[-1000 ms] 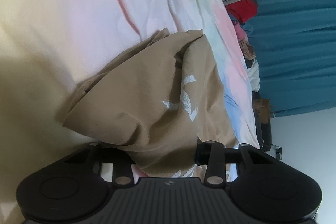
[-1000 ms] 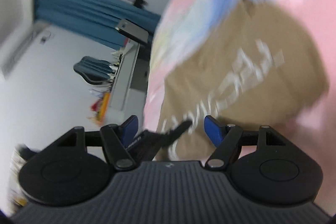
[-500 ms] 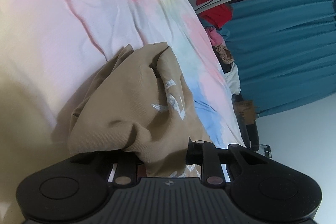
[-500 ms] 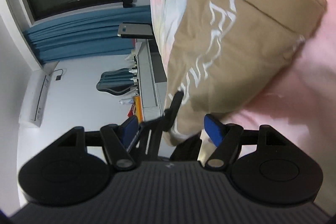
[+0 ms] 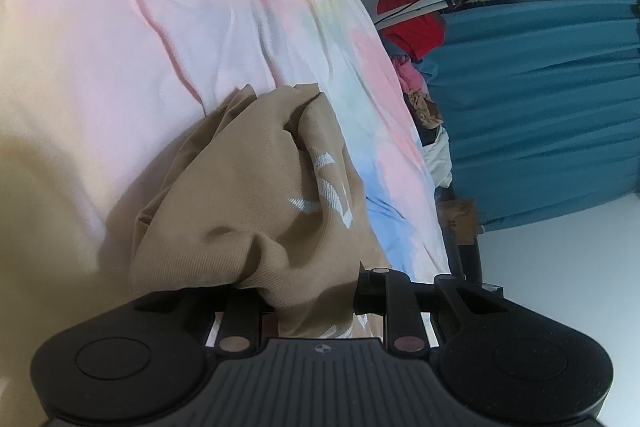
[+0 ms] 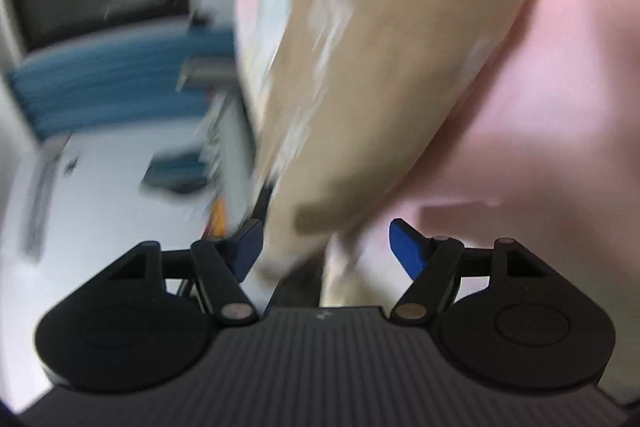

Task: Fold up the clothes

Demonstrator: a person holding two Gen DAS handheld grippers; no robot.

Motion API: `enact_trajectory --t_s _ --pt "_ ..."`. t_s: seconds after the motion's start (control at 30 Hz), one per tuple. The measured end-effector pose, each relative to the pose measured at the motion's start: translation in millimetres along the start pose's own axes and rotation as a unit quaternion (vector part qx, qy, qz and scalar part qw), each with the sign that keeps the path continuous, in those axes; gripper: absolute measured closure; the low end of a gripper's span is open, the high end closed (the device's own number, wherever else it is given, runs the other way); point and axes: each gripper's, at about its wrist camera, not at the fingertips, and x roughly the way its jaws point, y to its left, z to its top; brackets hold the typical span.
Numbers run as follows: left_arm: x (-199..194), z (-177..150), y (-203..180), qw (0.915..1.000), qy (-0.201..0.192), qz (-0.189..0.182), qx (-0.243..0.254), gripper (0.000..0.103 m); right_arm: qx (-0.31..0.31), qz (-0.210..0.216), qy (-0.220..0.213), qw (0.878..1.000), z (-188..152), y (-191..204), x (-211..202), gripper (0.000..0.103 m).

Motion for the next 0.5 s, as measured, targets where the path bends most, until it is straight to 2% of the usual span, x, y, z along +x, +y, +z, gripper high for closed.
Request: enact_trajectory --t_s 0.13,0.2,0.23,0.27,0.37,0.5 --pt "0.2 1.0 0.6 1.0000 0.001 -0.001 -0.003 0.079 0.020 -0.024 -0.103 0.994 23.4 -8.0 -24.5 0.031" --pt "0.4 1.2 0.9 1.0000 0.001 -0.001 -0.004 0.079 0.013 -0.027 -0.113 0.993 28.0 -5.0 -26.4 0.038" --pt "0.1 1.2 0.8 1.0000 0.001 -0.001 -0.004 0.079 0.008 -0.030 -0.115 0.993 28.0 -2.7 -25.6 0.045" --pt "-1.0 1.4 -0.3 1.0000 0.001 0.000 -0.002 0.079 -0.001 -0.033 -0.117 0.993 27.6 0.3 -24.8 0.059" --pt "-5.2 2.1 -6.3 1.0000 0.003 0.004 0.005 0.079 -0.035 -0.039 -0.122 0.991 24.7 10.4 -25.2 0.074" --pt "4.7 2.9 -48.9 0.9997 0.008 -0.011 0.020 0.079 -0.051 -0.018 -0.126 0.991 30.2 36.3 -34.9 0.078"
